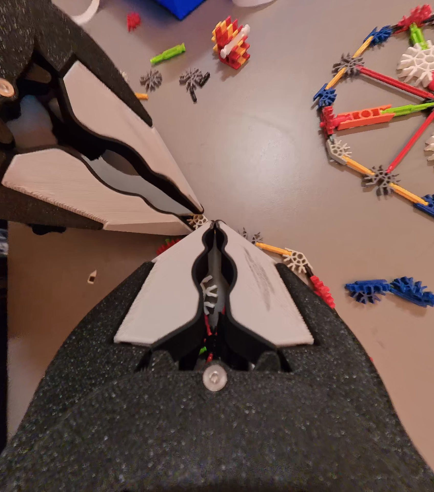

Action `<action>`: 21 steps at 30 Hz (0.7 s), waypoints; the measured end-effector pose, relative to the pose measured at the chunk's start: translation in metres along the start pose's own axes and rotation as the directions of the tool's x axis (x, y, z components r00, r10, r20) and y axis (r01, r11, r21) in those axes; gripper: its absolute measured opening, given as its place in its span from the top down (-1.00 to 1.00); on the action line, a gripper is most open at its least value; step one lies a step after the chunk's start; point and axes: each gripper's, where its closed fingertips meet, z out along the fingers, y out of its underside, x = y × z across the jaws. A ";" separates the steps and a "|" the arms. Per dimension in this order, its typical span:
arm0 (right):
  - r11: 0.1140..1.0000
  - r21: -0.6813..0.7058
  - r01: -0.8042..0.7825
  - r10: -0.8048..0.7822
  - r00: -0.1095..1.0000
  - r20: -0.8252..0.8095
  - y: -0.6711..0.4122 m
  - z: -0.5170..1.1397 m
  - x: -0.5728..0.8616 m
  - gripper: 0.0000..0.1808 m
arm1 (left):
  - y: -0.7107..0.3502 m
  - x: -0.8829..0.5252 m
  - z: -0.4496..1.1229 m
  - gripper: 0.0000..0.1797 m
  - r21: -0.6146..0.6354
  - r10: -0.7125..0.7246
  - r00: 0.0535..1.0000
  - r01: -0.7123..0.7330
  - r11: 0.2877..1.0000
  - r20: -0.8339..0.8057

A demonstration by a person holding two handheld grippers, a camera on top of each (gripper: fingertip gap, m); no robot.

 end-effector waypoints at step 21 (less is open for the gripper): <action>0.998 -0.047 0.044 -0.047 0.998 -0.046 0.010 -0.002 0.004 1.00 | -0.003 0.004 0.003 0.88 -0.024 -0.048 0.999 0.048 0.999 0.004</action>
